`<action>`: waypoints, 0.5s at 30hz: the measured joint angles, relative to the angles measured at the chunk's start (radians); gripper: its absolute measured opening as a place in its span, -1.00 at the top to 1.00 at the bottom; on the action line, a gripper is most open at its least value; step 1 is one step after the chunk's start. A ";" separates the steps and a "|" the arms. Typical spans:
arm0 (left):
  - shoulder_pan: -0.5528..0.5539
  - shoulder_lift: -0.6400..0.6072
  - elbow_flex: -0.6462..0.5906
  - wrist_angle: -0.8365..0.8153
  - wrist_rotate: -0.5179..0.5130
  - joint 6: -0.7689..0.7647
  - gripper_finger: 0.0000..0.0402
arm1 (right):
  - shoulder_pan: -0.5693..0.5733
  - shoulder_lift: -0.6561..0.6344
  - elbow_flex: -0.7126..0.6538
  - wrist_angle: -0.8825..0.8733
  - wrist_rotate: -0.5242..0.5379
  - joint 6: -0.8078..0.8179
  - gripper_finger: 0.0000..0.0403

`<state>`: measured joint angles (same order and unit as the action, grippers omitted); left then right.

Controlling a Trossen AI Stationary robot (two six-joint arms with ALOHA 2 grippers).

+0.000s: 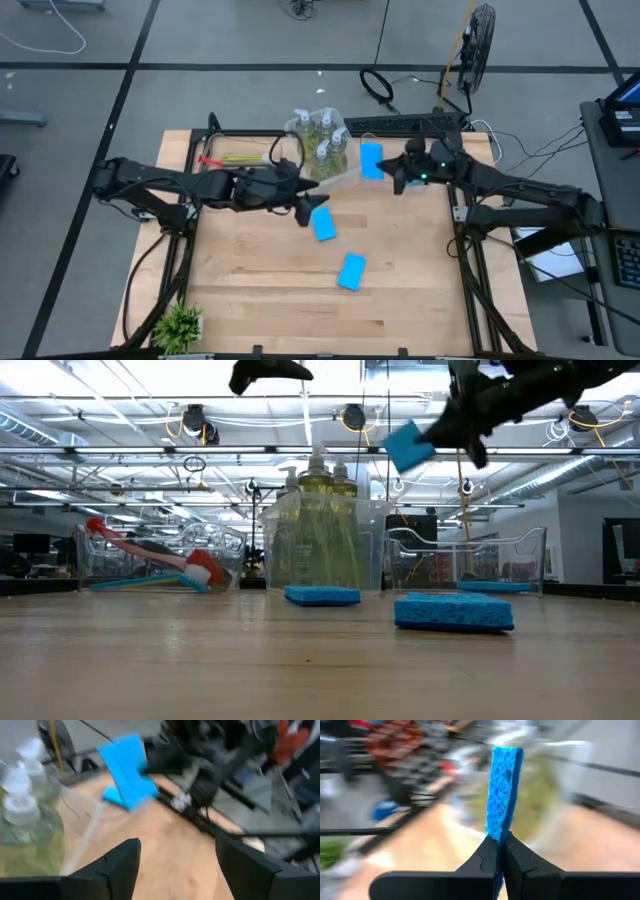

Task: Pick & Place Kitchen Sink Supplies
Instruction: Put the blue sponge into the right transparent bin

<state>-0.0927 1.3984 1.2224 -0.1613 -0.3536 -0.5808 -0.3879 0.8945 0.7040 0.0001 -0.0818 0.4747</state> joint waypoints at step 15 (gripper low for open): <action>-0.026 -0.020 0.000 -0.209 0.091 0.015 -0.40 | -0.329 -0.001 0.000 -0.357 0.119 -0.188 1.00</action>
<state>-0.1184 1.3788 1.2221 -0.3698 -0.2630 -0.5653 -0.7167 0.8939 0.7036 -0.3568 0.0375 0.2864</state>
